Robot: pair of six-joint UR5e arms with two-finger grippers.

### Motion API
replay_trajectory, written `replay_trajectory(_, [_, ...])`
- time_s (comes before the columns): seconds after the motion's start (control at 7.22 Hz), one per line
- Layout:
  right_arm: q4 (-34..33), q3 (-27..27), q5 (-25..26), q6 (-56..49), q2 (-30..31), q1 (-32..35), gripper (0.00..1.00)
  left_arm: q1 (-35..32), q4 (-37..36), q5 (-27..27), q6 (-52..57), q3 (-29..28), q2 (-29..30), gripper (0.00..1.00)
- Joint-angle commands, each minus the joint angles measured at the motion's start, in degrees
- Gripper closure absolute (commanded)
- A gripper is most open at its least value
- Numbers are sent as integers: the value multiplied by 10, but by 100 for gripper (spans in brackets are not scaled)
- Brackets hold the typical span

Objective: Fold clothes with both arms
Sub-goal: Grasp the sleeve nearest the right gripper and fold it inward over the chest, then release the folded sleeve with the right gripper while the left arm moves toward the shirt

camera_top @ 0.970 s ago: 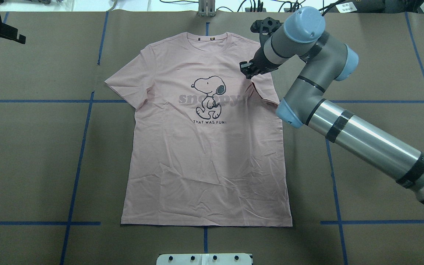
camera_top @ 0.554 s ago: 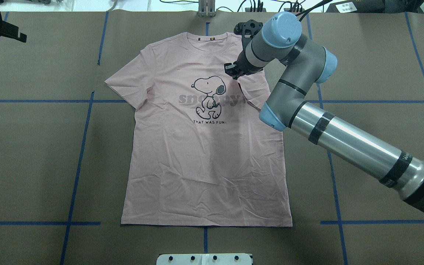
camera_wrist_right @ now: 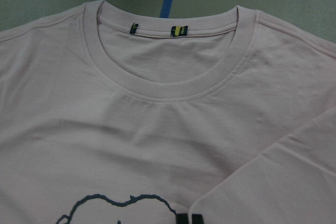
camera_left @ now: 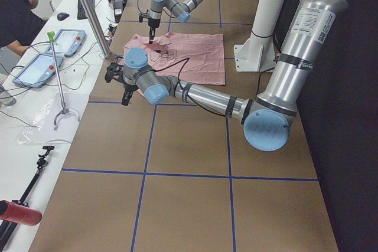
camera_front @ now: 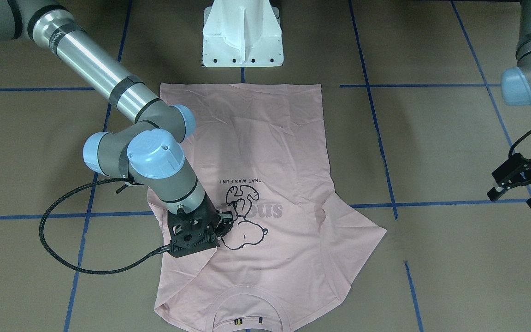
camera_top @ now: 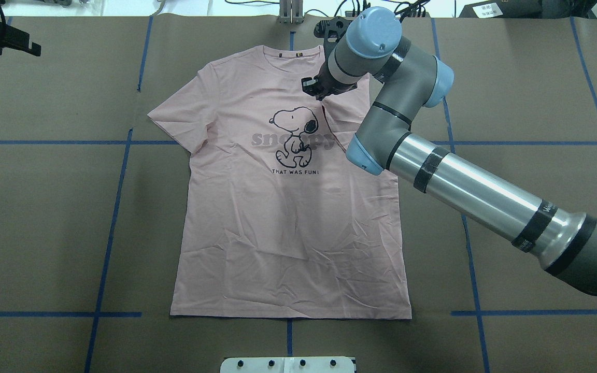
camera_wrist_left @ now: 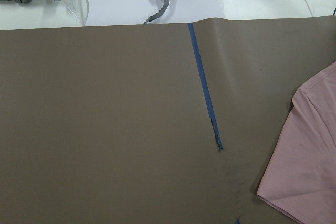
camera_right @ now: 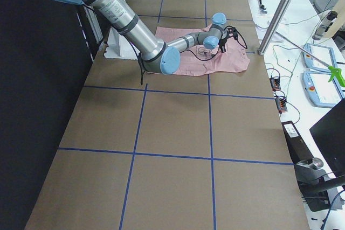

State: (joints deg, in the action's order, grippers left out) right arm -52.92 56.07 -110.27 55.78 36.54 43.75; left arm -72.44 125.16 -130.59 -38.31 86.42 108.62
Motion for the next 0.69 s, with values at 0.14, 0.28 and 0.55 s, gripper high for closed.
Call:
replay_trajectory(0.14, [-4,3,-1,36,-1,-1,0,25,-2,9,-30,-3,18,0])
replay_trajectory(0.28, [-15,13,-48,99,7,1,0,61,-1,49,-102,0,34,0])
replay_trajectory(0.55, [-183,125,-70,98,32,5,0,159,-3,135,-227,-5,68,0])
